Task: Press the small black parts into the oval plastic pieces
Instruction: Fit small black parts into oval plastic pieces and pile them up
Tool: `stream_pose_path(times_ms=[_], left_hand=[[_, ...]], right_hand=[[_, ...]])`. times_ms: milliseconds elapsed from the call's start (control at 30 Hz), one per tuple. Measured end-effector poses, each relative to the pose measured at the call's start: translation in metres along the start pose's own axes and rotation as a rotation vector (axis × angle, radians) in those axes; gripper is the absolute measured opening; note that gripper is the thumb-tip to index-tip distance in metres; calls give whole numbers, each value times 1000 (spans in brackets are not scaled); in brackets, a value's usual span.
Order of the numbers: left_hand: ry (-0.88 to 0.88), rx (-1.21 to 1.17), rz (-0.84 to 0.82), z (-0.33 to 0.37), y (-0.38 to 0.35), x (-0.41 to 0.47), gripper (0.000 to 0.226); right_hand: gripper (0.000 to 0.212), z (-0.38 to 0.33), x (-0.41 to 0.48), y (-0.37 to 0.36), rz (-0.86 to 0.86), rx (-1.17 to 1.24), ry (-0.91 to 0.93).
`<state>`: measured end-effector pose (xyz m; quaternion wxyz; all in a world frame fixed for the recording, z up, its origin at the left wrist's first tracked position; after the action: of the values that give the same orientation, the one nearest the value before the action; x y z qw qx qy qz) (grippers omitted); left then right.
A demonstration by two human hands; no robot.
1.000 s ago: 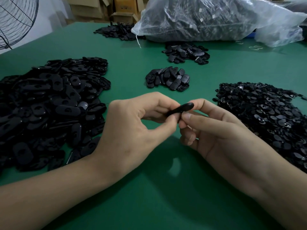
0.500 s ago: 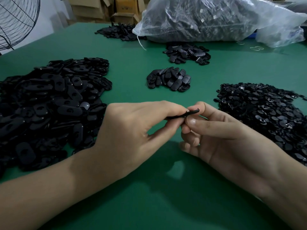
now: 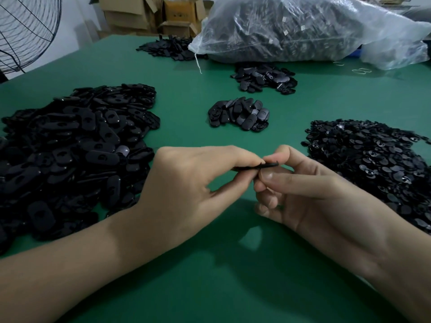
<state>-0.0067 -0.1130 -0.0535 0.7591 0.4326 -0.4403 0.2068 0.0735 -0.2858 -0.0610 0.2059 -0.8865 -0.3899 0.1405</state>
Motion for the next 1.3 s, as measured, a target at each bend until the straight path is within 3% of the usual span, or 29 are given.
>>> stream_pose_path(times_ms=[200,400,467,633,700,867,1067,1200,1300], left_hand=[[347,-294,-83,-6,-9,3,12],[547,-427,-170,-13,-11,1,10],[544,-382,-201,-13,-11,4,13],[260,-199,-401,-17,-3,19,64],[199,-156,-450,-21,0,28,62],[263,-150,-464,-44,-4,51,52],[548,155,-385,-117,-36,87,49],[704,278,-488,-138,-63,87,51],[757,288,-507,-141,-72,84,58]], right_hand=[[20,-5,-2,-6,178,-455,378],[12,-3,0,-2,238,-756,456],[13,-3,2,1,268,-775,432],[15,-8,3,6,305,-707,377],[16,-11,2,7,294,-644,349],[11,-21,5,9,308,-693,332],[9,-33,6,36,560,-1106,459],[10,-35,6,43,600,-1600,432],[24,-35,5,43,637,-1814,356]])
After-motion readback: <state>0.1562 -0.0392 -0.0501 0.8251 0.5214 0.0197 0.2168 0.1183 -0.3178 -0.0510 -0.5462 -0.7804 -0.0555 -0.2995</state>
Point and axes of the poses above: each hand's wrist, its own x-axis towards the middle knuckle, its own y-axis out of the back of the hand, z = x × y, the point moved 1 cm from there along x, towards the middle knuckle, and after that the axes turned 4 degrees about z, right-handed, at the moved point
